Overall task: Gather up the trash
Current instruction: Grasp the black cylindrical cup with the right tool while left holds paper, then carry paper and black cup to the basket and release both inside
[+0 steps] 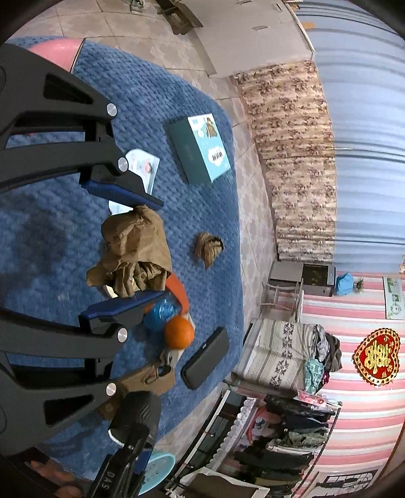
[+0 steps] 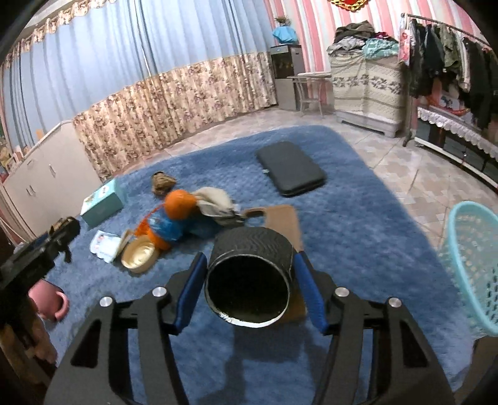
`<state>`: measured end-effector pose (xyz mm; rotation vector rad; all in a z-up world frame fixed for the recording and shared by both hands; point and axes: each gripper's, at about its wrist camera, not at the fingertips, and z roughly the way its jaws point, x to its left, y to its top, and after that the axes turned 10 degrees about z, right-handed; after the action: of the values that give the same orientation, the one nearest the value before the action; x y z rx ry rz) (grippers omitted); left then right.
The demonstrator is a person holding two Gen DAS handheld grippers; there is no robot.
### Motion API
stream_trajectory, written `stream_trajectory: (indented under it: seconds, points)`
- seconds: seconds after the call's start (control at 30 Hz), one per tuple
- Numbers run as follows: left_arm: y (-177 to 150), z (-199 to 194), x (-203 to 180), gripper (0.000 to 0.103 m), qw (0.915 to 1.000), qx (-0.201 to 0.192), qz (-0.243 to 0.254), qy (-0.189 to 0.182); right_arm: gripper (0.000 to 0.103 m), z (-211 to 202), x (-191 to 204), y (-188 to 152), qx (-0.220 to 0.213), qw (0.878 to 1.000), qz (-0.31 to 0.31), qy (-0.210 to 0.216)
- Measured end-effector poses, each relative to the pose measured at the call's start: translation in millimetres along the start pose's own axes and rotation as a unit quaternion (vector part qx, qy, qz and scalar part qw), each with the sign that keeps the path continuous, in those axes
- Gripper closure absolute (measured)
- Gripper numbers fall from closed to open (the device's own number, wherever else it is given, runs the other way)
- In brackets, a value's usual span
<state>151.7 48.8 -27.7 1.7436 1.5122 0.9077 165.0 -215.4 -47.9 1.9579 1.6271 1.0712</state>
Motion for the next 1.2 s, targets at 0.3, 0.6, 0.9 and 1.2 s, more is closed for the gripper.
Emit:
stream_trajectory:
  seconds: [0.3,0.6,0.9,1.2]
  points:
    - [1.0,1.7,-40.9,0.052,0.9995,0.006,0.017,-0.025,0.045,-20.2,-66.4,-4.2,-0.004,0.999,0.028,-0.020]
    - [5.8,8.4,-79.7,0.052,0.9981,0.006,0.046,-0.041,0.045,-30.5,-107.0,-0.3,-0.024,0.997,0.064,-0.023]
    - [26.1,17.2,-113.3,0.052,0.9962,-0.009,0.061,-0.062,0.045,-55.6,-129.2,20.9,-0.069,0.995,0.067,-0.035]
    - [54.6,23.6,-183.5,0.052,0.9879,-0.041,0.089,-0.120,0.045,-103.6,-197.9,51.2,-0.117,0.984,0.091,-0.104]
